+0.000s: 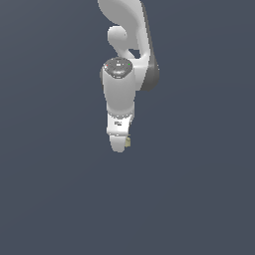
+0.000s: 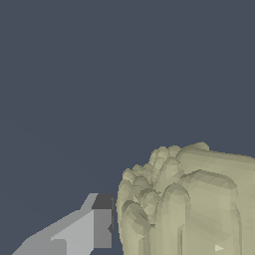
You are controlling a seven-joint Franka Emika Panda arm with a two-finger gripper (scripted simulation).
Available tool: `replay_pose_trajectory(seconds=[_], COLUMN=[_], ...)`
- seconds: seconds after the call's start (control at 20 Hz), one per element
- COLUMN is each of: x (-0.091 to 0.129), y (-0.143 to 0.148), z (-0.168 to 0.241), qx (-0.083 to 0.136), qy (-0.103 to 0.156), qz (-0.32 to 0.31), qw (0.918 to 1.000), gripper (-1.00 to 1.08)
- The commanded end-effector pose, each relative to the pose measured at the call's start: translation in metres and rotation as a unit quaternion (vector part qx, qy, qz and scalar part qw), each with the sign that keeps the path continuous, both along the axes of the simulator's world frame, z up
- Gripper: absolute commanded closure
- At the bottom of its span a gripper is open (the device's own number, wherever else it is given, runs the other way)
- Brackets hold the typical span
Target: Pick up the object and move it to a goal position.
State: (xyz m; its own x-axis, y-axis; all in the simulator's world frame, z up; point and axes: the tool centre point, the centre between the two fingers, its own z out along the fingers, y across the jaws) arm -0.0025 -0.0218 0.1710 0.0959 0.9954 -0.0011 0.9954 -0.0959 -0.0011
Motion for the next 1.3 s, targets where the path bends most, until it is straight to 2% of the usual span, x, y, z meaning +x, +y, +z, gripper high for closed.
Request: replay_pose_trajectory(seconds=[0.0, 0.75, 1.25], x=[-0.005, -0.025, -0.03], y=[-0.01, -0.065, -0.087], z=[0.03, 0.198, 0.258], qx=[0.0, 0.002, 0.001], qy=[0.0, -0.001, -0.001], qz=[0.0, 0.001, -0.001], qw=[1.0, 1.0, 1.0], gripper=[1.08, 1.08, 1.08])
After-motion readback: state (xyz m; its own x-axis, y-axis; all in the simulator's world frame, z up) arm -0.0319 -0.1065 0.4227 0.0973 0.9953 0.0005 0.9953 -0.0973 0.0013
